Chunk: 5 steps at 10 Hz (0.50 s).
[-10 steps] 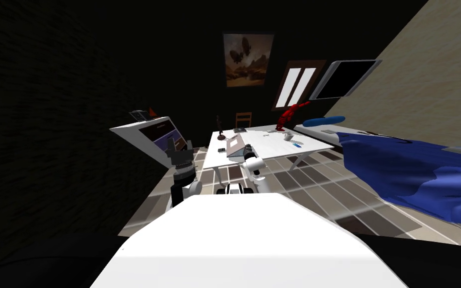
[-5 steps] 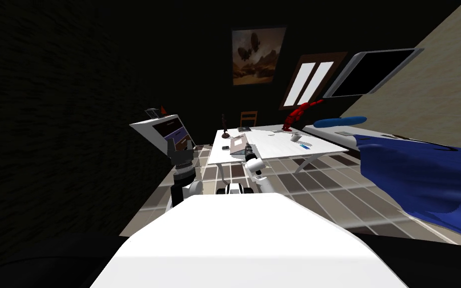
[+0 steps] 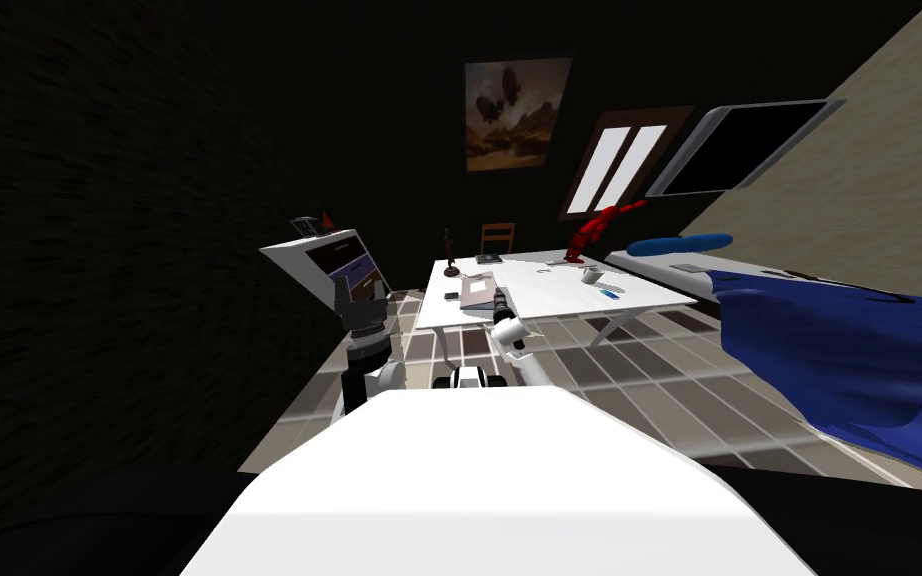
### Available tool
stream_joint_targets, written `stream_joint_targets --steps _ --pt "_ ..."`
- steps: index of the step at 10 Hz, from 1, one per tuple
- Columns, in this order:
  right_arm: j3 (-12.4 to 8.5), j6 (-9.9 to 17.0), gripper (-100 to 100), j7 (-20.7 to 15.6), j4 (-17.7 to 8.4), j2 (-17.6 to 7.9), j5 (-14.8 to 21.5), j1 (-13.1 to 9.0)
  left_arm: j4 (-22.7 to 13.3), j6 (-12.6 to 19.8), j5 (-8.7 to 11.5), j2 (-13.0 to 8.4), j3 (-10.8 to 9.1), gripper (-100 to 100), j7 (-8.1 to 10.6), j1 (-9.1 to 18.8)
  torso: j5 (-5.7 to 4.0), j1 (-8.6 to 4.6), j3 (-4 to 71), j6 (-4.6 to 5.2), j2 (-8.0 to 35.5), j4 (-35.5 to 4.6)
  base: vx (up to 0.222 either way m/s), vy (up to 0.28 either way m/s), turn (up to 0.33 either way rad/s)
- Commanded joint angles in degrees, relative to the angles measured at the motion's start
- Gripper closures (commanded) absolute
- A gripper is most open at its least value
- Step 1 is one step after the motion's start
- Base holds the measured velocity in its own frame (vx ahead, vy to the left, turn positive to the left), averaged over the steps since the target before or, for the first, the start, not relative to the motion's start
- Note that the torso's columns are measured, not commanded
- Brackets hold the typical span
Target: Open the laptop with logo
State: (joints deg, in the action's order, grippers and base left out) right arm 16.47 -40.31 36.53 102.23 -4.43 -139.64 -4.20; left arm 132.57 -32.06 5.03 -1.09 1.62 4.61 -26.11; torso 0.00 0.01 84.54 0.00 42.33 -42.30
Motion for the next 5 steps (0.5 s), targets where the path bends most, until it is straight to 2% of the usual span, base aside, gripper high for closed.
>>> stream_joint_targets --steps 1,2,5 --pt "0.08 0.03 -100 0.04 0.07 0.06 4.61 0.23 0.00 0.00 0.00 0.00 0.00 0 0.00 0.00 0.01 0.03 -0.04 0.00 0.06 -0.02 0.000 0.000 0.000" --pt "0.34 -2.31 -100 -1.24 1.64 -0.57 1.86 -0.86 0.00 0.00 0.00 0.00 0.00 0 0.00 0.00 0.01 0.02 -0.03 0.00 0.04 -0.01 -0.006 -0.002 0.002" --pt "0.75 -5.78 -100 -3.14 4.11 -1.56 -0.57 -2.33 0.00 0.00 0.00 0.00 0.00 0 0.00 0.00 -0.01 -0.02 0.04 0.00 -0.07 0.02 -0.004 -0.004 0.002"
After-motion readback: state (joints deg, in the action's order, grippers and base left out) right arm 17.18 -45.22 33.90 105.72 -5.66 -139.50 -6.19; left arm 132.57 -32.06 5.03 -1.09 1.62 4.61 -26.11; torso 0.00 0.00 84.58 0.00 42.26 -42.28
